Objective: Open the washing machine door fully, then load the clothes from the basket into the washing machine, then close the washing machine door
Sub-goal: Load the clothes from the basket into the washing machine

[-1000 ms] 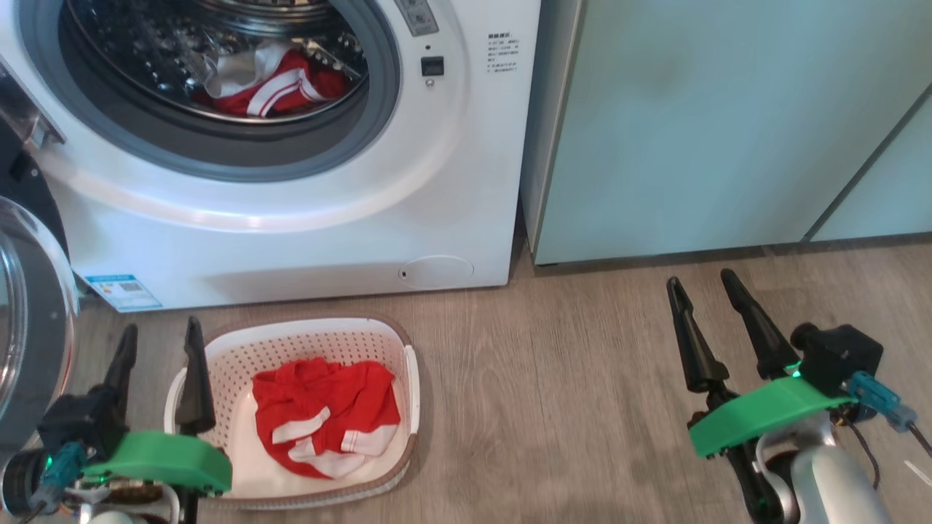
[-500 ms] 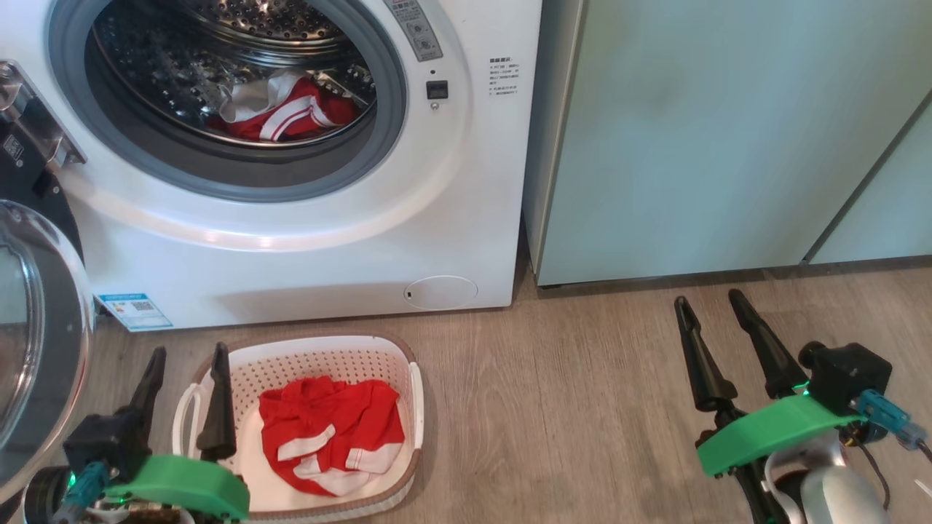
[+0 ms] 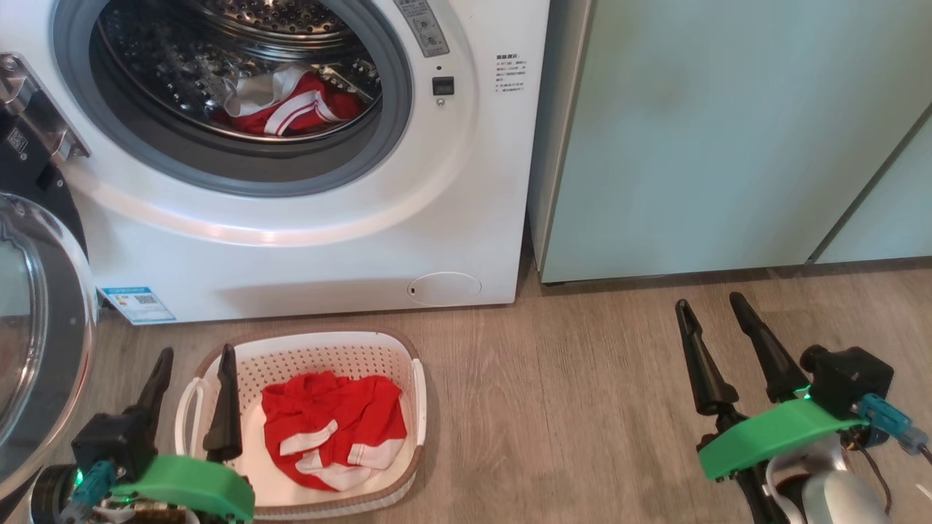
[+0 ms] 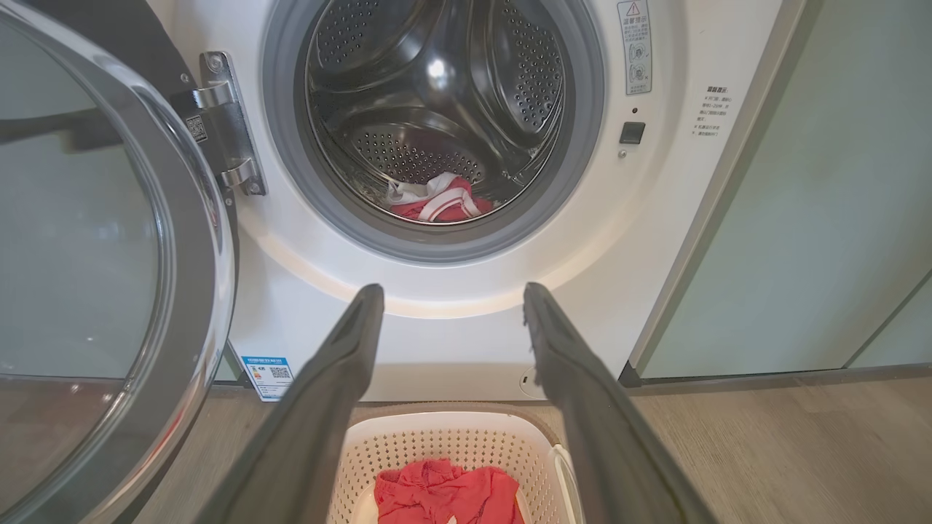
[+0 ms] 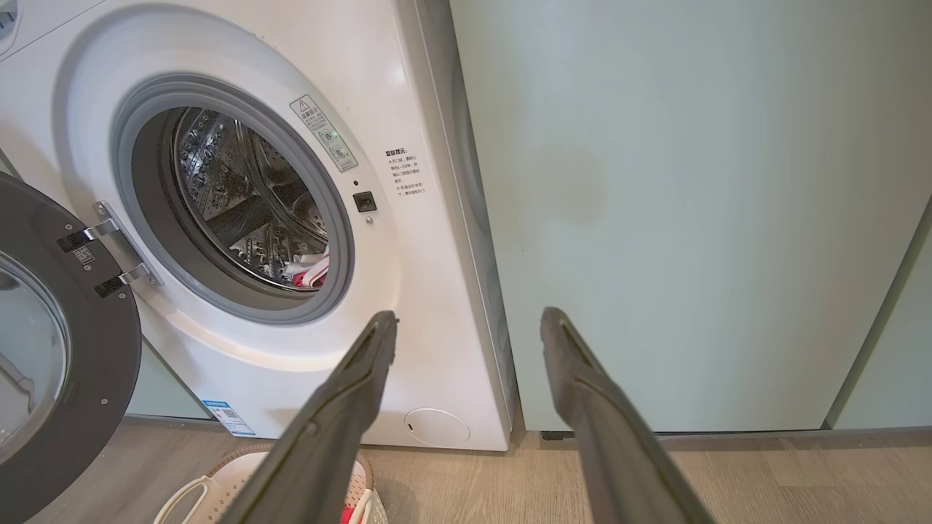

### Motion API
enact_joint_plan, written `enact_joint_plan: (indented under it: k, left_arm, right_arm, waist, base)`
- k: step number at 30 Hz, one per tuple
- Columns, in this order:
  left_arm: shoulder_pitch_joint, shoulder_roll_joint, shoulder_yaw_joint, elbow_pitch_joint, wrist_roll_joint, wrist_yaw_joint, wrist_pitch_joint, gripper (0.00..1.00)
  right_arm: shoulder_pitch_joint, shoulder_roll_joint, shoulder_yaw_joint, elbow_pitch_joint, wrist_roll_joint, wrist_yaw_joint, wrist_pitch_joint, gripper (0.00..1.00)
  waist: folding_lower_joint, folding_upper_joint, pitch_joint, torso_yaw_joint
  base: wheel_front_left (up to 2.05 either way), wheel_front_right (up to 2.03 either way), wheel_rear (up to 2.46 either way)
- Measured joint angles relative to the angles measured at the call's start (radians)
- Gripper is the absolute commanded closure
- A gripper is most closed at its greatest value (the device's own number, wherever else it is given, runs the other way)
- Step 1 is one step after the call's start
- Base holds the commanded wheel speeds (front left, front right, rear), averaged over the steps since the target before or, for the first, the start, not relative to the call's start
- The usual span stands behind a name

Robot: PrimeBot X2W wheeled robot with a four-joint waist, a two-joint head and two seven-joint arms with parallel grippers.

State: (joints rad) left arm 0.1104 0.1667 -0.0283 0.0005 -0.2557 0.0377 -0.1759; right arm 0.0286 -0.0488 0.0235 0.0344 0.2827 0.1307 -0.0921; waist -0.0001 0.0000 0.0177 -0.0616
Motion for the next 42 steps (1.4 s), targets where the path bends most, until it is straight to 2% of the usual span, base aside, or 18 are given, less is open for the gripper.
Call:
enact_joint_plan:
  k: [14,25,29,34,37,42]
  left_arm:
    - [-0.017,0.001,-0.011,0.017,-0.001,0.001,-0.003,0.0]
    - [-0.202,-0.002,-0.033,0.078,-0.019,-0.012,-0.034,0.0]
    - [-0.307,-0.01,-0.038,0.172,-0.037,-0.029,-0.038,0.0]
    - [-0.439,-0.01,-0.042,0.341,-0.07,-0.074,-0.027,0.0]
    - [-0.507,-0.007,-0.048,0.455,-0.089,-0.104,-0.007,0.0]
    - [-0.623,0.008,-0.051,0.632,-0.119,-0.127,0.028,0.0]
  right_arm:
    - [0.0,0.0,0.001,-0.006,0.005,0.0,-0.002,0.0]
    - [-0.1,0.001,0.016,-0.062,-0.002,0.0,-0.003,0.0]
    - [-0.159,0.001,0.026,-0.083,-0.009,0.0,-0.005,0.0]
    - [-0.239,0.0,0.062,-0.096,-0.01,0.0,-0.02,0.0]
    - [-0.276,0.0,0.08,-0.096,-0.005,0.0,-0.04,0.0]
    - [-0.328,-0.002,0.111,-0.087,0.017,0.0,-0.077,0.0]
  waist:
    - [0.0,0.0,0.038,0.017]
    - [0.0002,0.0,0.197,0.034]
    - [0.0003,0.0,0.289,0.035]
    - [0.0004,0.0,0.407,0.024]
    - [0.0005,0.0,0.474,0.009]
    - [0.0004,0.0,0.579,-0.027]
  base:
    - [0.0,0.0,0.0]
    - [0.0,0.0,0.0]
    - [0.0,0.0,0.0]
    - [0.0,0.0,0.0]
    - [0.0,0.0,0.0]
    - [0.0,0.0,0.0]
